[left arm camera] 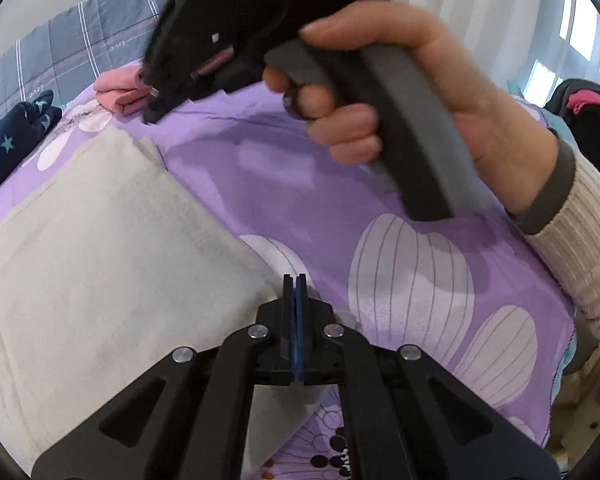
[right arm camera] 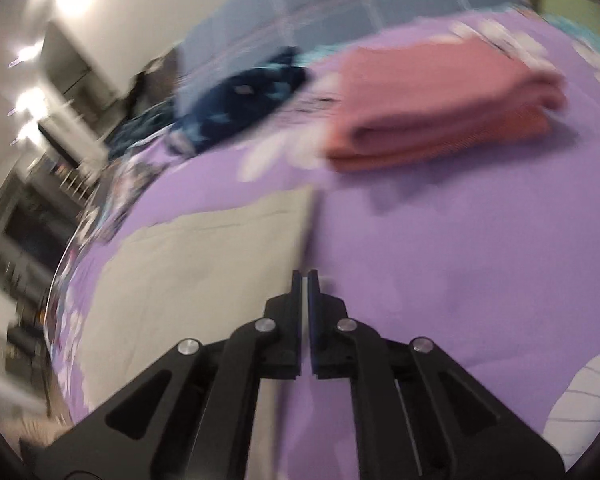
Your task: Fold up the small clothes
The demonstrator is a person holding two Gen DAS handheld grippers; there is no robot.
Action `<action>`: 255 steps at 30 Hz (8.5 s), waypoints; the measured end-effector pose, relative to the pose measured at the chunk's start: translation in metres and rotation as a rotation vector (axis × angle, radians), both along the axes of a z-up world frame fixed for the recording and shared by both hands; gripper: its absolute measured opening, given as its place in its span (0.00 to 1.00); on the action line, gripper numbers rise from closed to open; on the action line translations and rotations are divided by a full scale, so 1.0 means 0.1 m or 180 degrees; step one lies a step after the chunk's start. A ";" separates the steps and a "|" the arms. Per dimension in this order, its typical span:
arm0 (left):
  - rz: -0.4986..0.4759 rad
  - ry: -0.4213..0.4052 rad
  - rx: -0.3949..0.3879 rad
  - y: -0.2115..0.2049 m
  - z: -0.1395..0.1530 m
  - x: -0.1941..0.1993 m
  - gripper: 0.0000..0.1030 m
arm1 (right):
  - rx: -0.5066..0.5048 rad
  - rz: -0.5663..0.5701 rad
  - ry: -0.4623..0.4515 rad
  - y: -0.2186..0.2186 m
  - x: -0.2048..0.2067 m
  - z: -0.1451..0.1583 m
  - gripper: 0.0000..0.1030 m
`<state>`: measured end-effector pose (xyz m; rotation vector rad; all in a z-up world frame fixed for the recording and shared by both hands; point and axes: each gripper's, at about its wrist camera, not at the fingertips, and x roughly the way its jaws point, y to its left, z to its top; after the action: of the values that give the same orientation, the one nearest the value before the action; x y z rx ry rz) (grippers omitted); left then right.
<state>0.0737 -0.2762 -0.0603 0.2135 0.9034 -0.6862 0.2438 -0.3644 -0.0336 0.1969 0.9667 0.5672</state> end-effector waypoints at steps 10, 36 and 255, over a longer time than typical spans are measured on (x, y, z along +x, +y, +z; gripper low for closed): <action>0.0136 0.0053 -0.0065 0.06 -0.01 0.08 0.05 | -0.0124 0.0006 0.0240 0.11 0.06 -0.15 0.51; -0.0067 0.0495 -0.0649 0.29 -0.17 0.39 0.03 | -0.0641 -0.0643 0.0068 -0.01 0.25 -0.20 0.04; 0.1016 0.0338 -0.0224 0.35 0.30 1.73 0.12 | 0.0006 -0.1105 -0.0485 0.13 -1.96 -0.24 0.03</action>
<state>0.2471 -0.2415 -0.0300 -0.0313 0.9864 -0.4343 0.0474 -0.3510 -0.0575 0.3116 0.7619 0.2597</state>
